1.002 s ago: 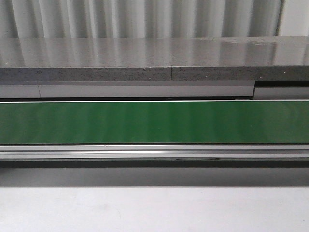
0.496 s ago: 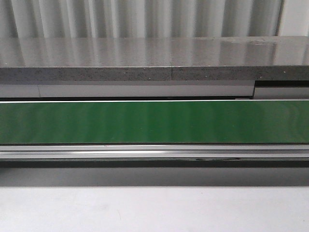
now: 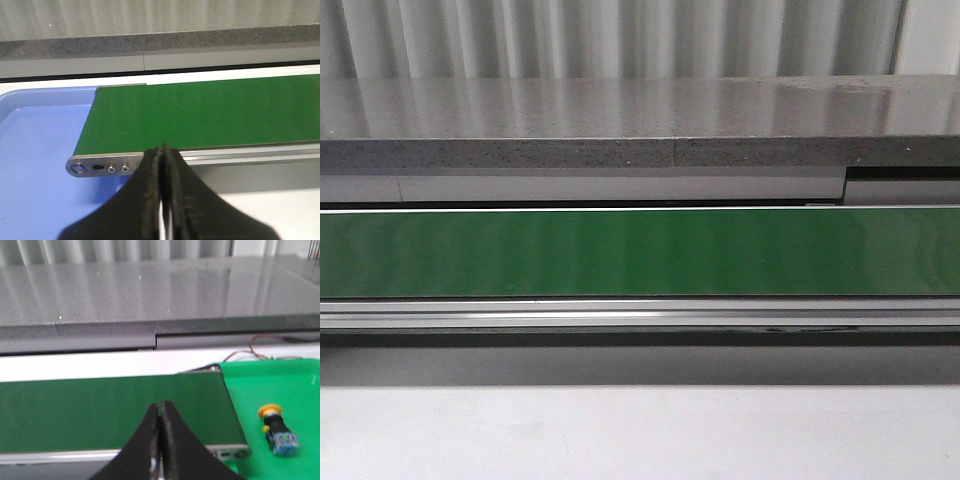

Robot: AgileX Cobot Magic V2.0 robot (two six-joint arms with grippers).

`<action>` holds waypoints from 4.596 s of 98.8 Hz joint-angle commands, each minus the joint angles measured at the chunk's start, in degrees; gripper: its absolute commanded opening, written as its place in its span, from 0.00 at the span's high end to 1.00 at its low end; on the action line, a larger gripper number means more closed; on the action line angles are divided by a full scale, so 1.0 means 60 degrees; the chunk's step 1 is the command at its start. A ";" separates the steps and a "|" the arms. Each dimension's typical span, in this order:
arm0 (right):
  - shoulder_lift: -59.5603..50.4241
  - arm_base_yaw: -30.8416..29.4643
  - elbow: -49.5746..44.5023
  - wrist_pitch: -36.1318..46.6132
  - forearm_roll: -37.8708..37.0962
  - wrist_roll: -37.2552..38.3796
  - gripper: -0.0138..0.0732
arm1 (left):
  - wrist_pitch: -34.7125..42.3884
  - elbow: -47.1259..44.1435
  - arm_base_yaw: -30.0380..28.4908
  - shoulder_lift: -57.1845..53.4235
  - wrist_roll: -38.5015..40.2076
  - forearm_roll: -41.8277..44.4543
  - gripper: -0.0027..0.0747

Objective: Move button from right to left

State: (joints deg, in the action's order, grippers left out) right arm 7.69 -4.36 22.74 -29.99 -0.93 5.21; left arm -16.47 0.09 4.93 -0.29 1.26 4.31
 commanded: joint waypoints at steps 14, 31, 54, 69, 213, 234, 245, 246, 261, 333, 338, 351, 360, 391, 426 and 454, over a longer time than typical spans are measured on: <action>0.2084 0.0014 0.1652 -0.0829 -0.0051 -0.0048 0.92 | 0.0667 -0.0222 -0.0016 -0.0060 0.0105 -0.0010 0.99; 0.3553 0.0037 0.2390 -0.2255 -0.0051 -0.0048 0.92 | 0.0667 -0.0222 -0.0016 -0.0060 0.0105 -0.0010 0.99; 0.5445 0.0037 0.3734 -0.3743 -0.0092 -0.0048 0.85 | 0.0667 -0.0222 -0.0016 -0.0060 0.0105 -0.0010 0.99; 0.6552 0.0037 0.4553 -0.3963 -0.0092 -0.0048 0.57 | 0.0667 -0.0222 -0.0016 -0.0060 0.0105 -0.0010 0.99; 1.4164 -0.4562 0.7268 -0.3032 -0.0170 0.0018 0.24 | 0.0667 -0.0222 -0.0016 -0.0060 0.0105 -0.0010 0.99; 1.4855 -0.4562 0.8285 -0.3471 -0.0195 -0.0258 0.24 | 0.0667 -0.0222 -0.0016 -0.0060 0.0105 -0.0010 0.99; 1.5142 -0.4562 0.8580 -0.3586 -0.0276 -0.1014 0.24 | 0.0667 -0.0222 -0.0016 -0.0060 0.0105 -0.0010 0.99; 1.5186 -0.4562 0.8605 -0.3597 -0.0276 -0.1089 0.24 | 0.0667 -0.0222 -0.0016 -0.0060 0.0105 -0.0010 0.99; 1.5635 -0.4562 0.8710 -0.3780 -0.0337 -0.2178 0.24 | 0.0667 -0.0222 -0.0016 -0.0060 0.0105 -0.0010 0.99; 1.6896 -0.4562 0.8760 -0.3413 -0.0598 -0.2413 0.78 | 0.0667 -0.0222 -0.0016 -0.0060 0.0105 -0.0010 0.99; 1.6802 -0.4562 0.8822 -0.3450 -0.0598 -0.2394 0.78 | 0.0667 -0.0222 -0.0016 -0.0060 0.0105 -0.0010 0.99; 1.6173 -0.4517 0.8869 -0.3349 -0.0528 -0.2363 0.78 | 0.0667 -0.0222 -0.0016 -0.0060 0.0105 -0.0010 0.99; 1.5579 -0.4517 0.8869 -0.3341 -0.0341 -0.2262 0.78 | 0.0667 -0.0222 -0.0016 -0.0060 0.0105 -0.0010 0.99; 1.4271 -0.3580 0.8869 -0.3847 -0.0005 -0.2198 0.78 | 0.0667 -0.0222 -0.0016 -0.0060 0.0105 -0.0010 0.99; 1.4219 -0.1768 0.8628 -0.4293 0.0560 -0.2198 0.78 | 0.0667 -0.0222 -0.0016 -0.0060 0.0105 -0.0010 0.99; 1.4716 -0.1620 0.8628 -0.4744 0.0801 -0.2198 0.78 | 0.0667 -0.0222 -0.0016 -0.0060 0.0105 -0.0010 0.99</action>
State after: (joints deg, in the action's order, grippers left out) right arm 97.36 -14.07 73.41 -58.35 3.44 -7.92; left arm -16.47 0.09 4.93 -0.29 1.26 4.31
